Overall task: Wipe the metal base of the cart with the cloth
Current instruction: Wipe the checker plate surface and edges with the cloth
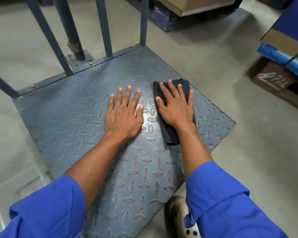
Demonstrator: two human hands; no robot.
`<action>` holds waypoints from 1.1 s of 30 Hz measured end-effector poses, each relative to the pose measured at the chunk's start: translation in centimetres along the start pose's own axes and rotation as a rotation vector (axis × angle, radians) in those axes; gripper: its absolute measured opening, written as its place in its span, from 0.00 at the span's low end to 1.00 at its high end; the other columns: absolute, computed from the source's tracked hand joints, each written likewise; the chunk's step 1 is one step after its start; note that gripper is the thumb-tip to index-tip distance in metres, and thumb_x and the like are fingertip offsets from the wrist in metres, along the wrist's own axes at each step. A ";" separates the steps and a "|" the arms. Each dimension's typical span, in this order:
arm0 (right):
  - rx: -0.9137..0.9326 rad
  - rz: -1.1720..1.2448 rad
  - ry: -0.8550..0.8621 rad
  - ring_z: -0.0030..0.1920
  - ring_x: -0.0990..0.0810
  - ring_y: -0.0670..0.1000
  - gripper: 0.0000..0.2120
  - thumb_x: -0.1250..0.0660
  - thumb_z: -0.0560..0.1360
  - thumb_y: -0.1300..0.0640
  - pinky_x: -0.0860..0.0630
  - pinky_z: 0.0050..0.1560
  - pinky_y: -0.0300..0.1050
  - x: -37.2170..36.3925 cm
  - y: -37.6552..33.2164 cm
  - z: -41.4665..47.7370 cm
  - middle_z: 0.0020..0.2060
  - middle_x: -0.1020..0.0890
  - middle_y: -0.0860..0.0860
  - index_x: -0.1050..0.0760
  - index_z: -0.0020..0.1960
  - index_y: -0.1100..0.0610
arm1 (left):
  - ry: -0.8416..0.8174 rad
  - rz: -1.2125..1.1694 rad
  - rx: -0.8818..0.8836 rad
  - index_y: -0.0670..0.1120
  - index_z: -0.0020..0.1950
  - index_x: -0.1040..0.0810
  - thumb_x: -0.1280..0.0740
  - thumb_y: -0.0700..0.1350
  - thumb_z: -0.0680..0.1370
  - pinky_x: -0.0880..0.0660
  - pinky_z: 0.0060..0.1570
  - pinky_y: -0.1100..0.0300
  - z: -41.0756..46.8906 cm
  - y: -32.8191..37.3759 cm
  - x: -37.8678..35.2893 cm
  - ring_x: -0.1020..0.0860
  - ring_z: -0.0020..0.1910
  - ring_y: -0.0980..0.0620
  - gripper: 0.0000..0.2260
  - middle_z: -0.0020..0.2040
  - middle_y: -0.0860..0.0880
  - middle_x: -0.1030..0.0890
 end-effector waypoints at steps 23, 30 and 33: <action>0.353 0.028 -0.144 0.86 0.56 0.48 0.26 0.53 0.88 0.45 0.64 0.83 0.65 -4.3 -10.2 15.2 0.84 0.46 0.37 0.46 0.85 0.39 | 0.084 0.077 0.095 0.48 0.88 0.56 0.58 0.55 0.88 0.63 0.84 0.41 10.8 -5.7 0.9 0.59 0.87 0.46 0.28 0.88 0.47 0.57; 0.345 0.048 -0.152 0.86 0.54 0.51 0.24 0.52 0.88 0.42 0.61 0.83 0.64 -4.2 -10.6 18.5 0.84 0.44 0.35 0.44 0.84 0.36 | 0.102 0.074 0.083 0.47 0.88 0.55 0.57 0.55 0.88 0.61 0.84 0.40 11.7 -5.8 0.8 0.57 0.87 0.45 0.29 0.88 0.47 0.55; 0.167 0.121 0.016 0.85 0.45 0.56 0.23 0.46 0.88 0.53 0.46 0.84 0.59 -4.1 -8.2 18.5 0.83 0.35 0.47 0.35 0.83 0.51 | 0.092 0.062 0.080 0.47 0.88 0.55 0.57 0.55 0.88 0.61 0.84 0.39 11.6 -5.8 0.9 0.57 0.87 0.45 0.29 0.88 0.46 0.55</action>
Point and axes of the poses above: each hand's wrist, its own z-axis towards the middle knuckle, its own x-axis out of the back of the hand, y = z × x, the point moved 5 cm from there along z, towards the middle knuckle
